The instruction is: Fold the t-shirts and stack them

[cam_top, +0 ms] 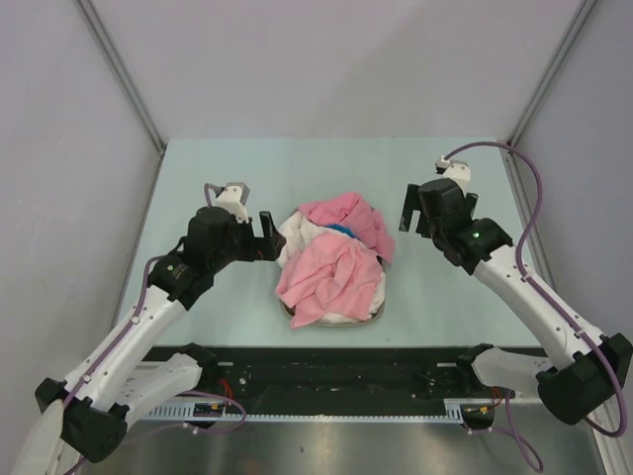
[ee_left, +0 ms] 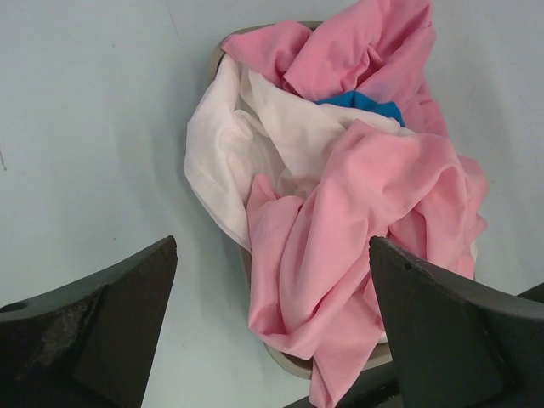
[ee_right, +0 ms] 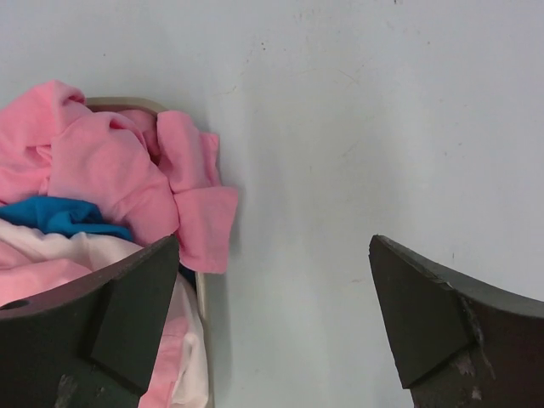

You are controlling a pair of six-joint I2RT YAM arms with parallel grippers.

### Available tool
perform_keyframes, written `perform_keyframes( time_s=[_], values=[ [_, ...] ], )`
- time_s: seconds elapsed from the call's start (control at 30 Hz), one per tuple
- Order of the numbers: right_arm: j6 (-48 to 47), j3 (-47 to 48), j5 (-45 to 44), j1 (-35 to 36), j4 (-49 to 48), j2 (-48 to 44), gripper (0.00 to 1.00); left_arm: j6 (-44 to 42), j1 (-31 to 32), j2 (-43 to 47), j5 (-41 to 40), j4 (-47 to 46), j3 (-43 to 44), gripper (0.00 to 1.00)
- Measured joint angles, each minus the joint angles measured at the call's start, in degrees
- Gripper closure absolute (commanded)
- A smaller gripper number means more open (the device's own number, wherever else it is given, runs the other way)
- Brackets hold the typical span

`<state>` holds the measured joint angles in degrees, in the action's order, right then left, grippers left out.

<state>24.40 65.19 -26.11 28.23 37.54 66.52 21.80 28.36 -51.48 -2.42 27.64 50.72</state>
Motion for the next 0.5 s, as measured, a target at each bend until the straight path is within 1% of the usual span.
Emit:
perform_keyframes(
  time_s=[0.07, 0.17, 0.37, 0.5],
  values=[
    [-0.09, 0.00, -3.04, 1.84, 0.57, -0.02, 0.00, -0.02, 0.00, -0.33, 1.09, -0.02, 0.00, 0.00],
    [-0.55, 0.00, -3.91, 2.80, 0.55, -0.13, 0.00, 0.00, 0.00, -0.48, 2.25, -0.09, -0.33, 0.00],
    [-2.05, 0.09, -0.31, 2.73, 1.01, 0.59, 0.00, -0.48, 0.00, -0.66, 2.16, 1.14, -0.20, 0.00],
    [-1.90, 0.33, 2.45, 2.73, 2.01, 5.09, 0.00, -0.17, 0.00, -1.38, 1.16, 3.30, 0.02, 0.00]
  ],
)
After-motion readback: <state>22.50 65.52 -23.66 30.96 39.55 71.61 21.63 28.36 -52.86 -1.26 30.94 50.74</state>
